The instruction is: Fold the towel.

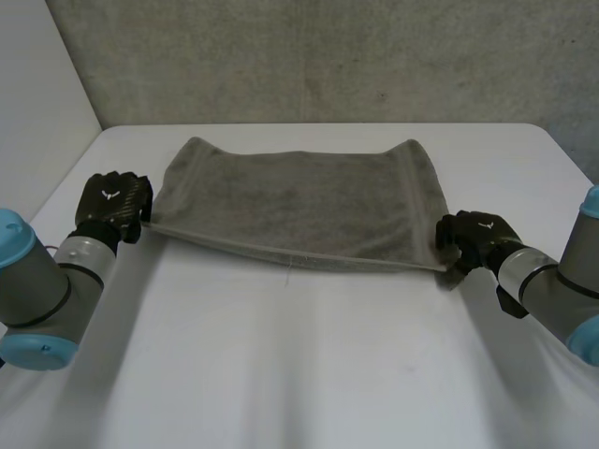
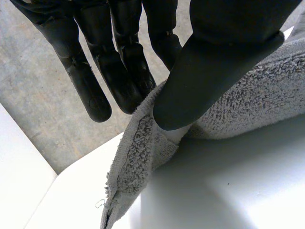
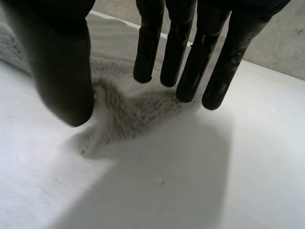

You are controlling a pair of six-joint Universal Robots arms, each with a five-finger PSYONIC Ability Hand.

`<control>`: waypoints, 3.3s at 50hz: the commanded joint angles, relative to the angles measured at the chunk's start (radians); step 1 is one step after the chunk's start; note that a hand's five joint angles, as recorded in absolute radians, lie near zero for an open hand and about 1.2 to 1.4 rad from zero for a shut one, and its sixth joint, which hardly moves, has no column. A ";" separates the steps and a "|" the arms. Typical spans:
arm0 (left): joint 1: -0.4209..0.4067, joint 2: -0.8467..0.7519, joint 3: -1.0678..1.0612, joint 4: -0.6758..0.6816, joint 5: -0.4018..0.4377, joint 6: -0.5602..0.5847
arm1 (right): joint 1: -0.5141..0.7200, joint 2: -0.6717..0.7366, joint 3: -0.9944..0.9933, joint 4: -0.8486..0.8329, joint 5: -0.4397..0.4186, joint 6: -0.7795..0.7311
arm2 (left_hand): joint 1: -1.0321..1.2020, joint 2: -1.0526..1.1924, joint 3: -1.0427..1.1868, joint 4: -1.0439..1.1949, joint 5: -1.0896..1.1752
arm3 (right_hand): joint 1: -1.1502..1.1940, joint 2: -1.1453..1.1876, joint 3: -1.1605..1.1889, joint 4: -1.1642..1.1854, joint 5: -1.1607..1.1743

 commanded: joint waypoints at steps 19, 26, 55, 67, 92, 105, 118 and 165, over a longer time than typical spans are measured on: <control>0.001 0.097 -0.047 -0.008 0.006 0.004 | -0.013 -0.296 0.084 -0.077 0.033 -0.106 | 0.187 0.180 0.180 0.178 0.356 | 0.662 0.664 0.662 0.664 0.661; 0.000 0.326 -0.094 -0.058 0.008 0.009 | -0.059 -0.487 0.093 -0.024 -0.044 -0.124 | 0.187 0.180 0.180 0.178 0.356 | 0.662 0.664 0.662 0.664 0.661; 0.052 0.596 -0.188 -0.442 0.141 0.110 | -0.207 -0.601 0.077 0.495 -0.259 -0.759 | 0.187 0.180 0.180 0.178 0.356 | 0.662 0.664 0.662 0.664 0.661; 0.032 0.188 -0.012 -0.318 0.112 0.123 | -0.107 -0.253 -0.103 0.467 -0.066 -0.830 | 0.187 0.180 0.180 0.178 0.356 | 0.662 0.664 0.662 0.664 0.661; -0.042 -0.357 0.545 -0.179 -0.066 0.123 | 0.037 0.141 -0.295 -0.217 0.034 -0.683 | 0.187 0.180 0.180 0.178 0.356 | 0.662 0.664 0.662 0.664 0.661; -0.072 -0.448 0.603 -0.118 -0.066 0.121 | 0.042 0.275 -0.396 -0.219 0.045 -0.690 | -0.954 -0.961 -0.961 -0.962 -0.784 | -0.534 -0.531 -0.534 -0.531 -0.535; -0.071 -0.306 0.480 -0.124 -0.067 0.107 | 0.036 0.030 -0.289 -0.215 0.102 -0.566 | -1.022 -1.030 -1.029 -1.031 -0.853 | -0.560 -0.558 -0.560 -0.557 -0.561; -0.031 0.065 0.053 -0.112 -0.058 0.004 | -0.035 -0.209 -0.097 0.042 0.010 -0.169 | -1.025 -1.033 -1.032 -1.034 -0.856 | -0.265 -0.263 -0.265 -0.262 -0.266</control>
